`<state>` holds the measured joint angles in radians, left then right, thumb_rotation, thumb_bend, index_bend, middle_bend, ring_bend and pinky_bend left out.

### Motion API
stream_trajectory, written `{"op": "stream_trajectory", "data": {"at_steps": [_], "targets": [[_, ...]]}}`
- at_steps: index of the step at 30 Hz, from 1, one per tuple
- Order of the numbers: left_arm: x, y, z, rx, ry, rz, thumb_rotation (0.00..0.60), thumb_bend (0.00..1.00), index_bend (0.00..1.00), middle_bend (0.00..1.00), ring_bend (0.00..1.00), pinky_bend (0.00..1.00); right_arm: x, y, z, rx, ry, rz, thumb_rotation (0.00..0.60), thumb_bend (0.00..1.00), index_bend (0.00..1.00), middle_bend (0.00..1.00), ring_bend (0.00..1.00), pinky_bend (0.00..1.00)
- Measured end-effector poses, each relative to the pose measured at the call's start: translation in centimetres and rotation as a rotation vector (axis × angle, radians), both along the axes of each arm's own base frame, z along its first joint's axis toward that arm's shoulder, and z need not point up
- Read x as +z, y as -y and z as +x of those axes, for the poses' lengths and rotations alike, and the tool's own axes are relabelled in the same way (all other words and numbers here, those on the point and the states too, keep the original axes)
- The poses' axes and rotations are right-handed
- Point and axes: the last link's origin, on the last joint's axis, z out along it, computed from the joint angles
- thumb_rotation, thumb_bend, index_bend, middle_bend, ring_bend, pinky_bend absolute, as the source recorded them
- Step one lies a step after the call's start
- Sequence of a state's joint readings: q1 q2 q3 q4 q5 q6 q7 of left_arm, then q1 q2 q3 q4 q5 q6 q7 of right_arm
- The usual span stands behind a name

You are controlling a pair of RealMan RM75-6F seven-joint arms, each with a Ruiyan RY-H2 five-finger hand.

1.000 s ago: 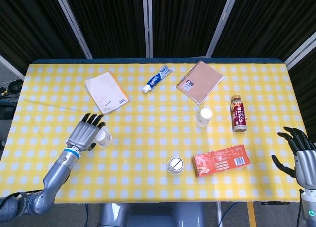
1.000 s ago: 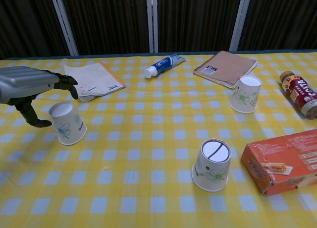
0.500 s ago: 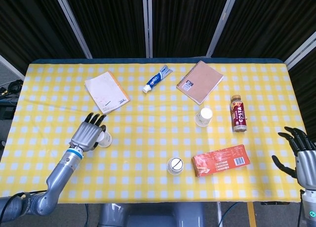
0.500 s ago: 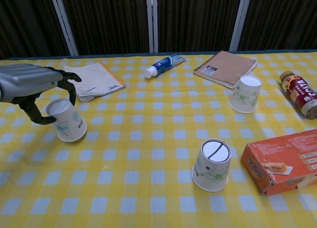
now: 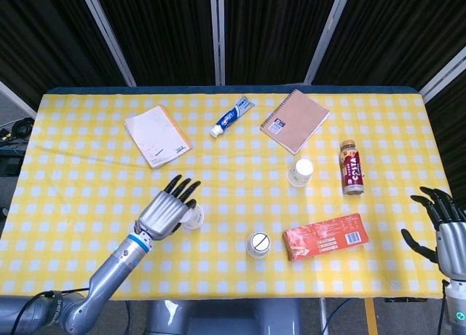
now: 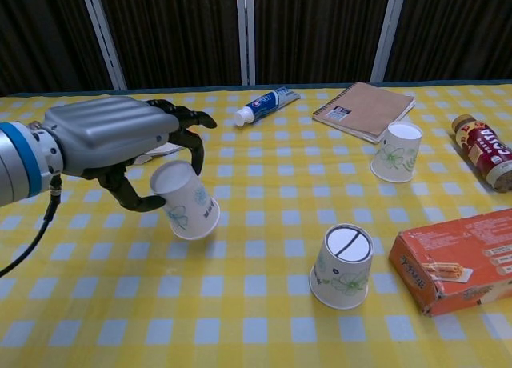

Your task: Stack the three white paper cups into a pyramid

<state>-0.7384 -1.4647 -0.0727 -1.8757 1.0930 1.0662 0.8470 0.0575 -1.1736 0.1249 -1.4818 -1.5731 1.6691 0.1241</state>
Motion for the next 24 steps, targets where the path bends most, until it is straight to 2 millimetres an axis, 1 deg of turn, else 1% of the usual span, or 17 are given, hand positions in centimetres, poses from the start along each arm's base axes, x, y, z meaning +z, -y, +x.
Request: {"op": "stream_trajectory", "data": {"at_steps": [5,10,17,24], "targets": [[-2.4,1.2,2.2,-0.083,-0.014,-0.032,0.600,0.40,0.44,0.00,0.00,0.00,0.2,0.0,-0.1,0.000,0.008,-0.007,0.600,0.11,0.30,0.19,0.15,0.36],[-3.9,1.9,3.4,-0.135,-0.026,-0.053,0.600,0.40,0.44,0.00,0.00,0.00,0.4,0.0,-0.1,0.002,0.012,-0.012,0.600,0.11,0.30,0.19,0.15,0.36],[-5.2,2.5,4.1,-0.177,-0.039,-0.076,0.600,0.40,0.44,0.00,0.00,0.00,0.6,-0.1,0.0,0.004,0.018,-0.022,0.600,0.11,0.30,0.19,0.15,0.36],[-5.8,2.9,4.7,-0.194,-0.026,-0.092,0.600,0.40,0.44,0.00,0.00,0.00,0.6,-0.1,0.0,0.002,0.016,-0.023,0.600,0.11,0.30,0.19,0.15,0.36]]}}
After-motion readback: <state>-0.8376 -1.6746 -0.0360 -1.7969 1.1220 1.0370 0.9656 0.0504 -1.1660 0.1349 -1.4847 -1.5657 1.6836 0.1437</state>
